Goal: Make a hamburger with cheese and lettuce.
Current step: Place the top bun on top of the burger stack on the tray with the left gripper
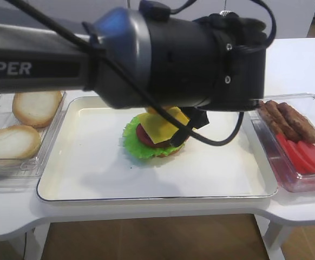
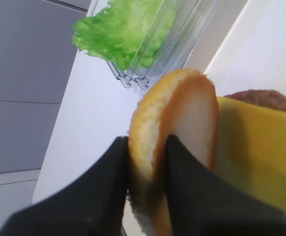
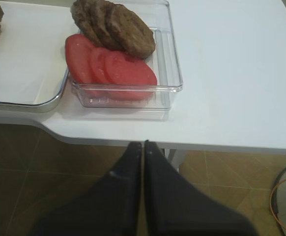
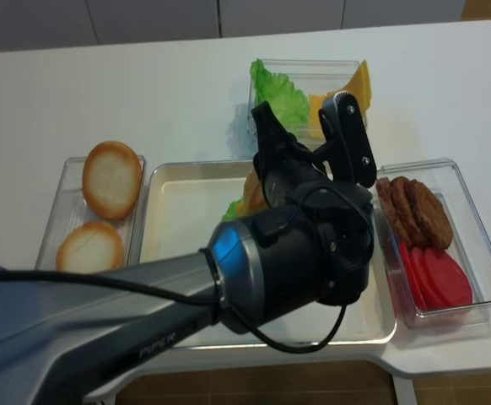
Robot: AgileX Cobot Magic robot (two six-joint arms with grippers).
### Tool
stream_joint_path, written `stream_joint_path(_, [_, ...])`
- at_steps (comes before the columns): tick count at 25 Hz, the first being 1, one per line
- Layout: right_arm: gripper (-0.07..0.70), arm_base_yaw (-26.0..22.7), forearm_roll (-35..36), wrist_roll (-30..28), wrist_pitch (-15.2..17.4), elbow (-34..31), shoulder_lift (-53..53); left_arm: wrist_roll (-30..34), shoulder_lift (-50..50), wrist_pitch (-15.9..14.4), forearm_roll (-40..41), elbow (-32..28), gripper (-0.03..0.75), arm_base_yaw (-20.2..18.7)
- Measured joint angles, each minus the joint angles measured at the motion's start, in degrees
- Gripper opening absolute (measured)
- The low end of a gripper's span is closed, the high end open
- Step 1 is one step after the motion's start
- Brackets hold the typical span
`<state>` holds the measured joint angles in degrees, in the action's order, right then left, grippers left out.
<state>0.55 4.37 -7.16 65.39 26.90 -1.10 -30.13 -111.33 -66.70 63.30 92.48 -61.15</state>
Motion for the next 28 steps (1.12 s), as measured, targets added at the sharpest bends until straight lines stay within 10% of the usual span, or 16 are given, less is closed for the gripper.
stream_joint_path(28, [0.025,0.0,0.0,0.0,0.0,0.0,0.0,0.0,-1.72,-1.5,2.5,0.0,0.166,0.7])
